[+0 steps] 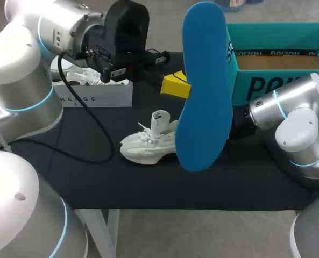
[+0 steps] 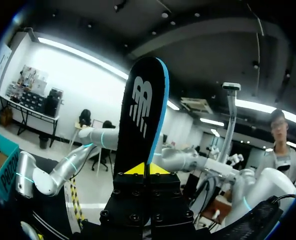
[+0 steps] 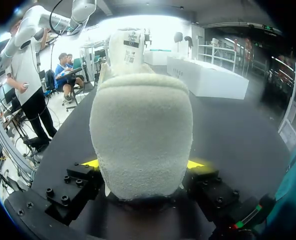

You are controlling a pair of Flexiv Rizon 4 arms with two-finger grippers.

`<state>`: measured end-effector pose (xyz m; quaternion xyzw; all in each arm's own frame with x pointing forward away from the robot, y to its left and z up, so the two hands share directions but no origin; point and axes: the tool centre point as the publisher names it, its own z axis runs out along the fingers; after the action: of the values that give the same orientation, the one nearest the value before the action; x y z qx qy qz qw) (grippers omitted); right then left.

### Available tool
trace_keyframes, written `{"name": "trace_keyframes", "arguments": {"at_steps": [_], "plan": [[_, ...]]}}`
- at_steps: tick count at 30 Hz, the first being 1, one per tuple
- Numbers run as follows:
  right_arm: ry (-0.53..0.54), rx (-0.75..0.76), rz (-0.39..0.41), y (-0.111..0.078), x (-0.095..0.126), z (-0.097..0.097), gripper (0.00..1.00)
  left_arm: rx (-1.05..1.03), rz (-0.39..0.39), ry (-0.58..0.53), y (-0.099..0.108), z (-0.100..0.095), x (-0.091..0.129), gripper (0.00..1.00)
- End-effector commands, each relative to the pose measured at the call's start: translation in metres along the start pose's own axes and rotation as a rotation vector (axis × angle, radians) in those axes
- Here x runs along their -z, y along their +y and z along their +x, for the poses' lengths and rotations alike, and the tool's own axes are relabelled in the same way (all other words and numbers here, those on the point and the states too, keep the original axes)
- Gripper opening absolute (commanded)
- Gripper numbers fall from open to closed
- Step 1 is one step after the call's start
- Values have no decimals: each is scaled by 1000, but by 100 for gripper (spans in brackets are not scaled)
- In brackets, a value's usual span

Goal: Take the shoe out of the shoebox, open the shoe tongue, remove and reinsert the insole, then place the shoe into the shoebox

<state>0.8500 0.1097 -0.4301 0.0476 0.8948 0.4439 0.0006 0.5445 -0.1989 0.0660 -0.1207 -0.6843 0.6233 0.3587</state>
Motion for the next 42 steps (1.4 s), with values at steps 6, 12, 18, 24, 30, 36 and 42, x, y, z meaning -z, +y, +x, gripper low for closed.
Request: {"name": "trace_keyframes", "arguments": {"at_steps": [6, 12, 18, 24, 30, 36, 42], "plan": [[0, -1, 2, -2, -3, -1, 0, 2, 21, 24, 5, -5, 10, 0], [0, -1, 2, -2, -3, -1, 0, 2, 21, 24, 5, -5, 10, 0], [0, -1, 2, -2, -3, -1, 0, 2, 21, 24, 5, -5, 10, 0], [0, -1, 2, -2, -3, -1, 0, 2, 21, 24, 5, -5, 10, 0], [0, -1, 2, -2, -3, -1, 0, 2, 21, 24, 5, -5, 10, 0], [0, -1, 2, -2, -3, -1, 35, 2, 21, 24, 5, -5, 10, 0], [0, -1, 2, -2, -3, -1, 100, 2, 21, 24, 5, -5, 10, 0]]}}
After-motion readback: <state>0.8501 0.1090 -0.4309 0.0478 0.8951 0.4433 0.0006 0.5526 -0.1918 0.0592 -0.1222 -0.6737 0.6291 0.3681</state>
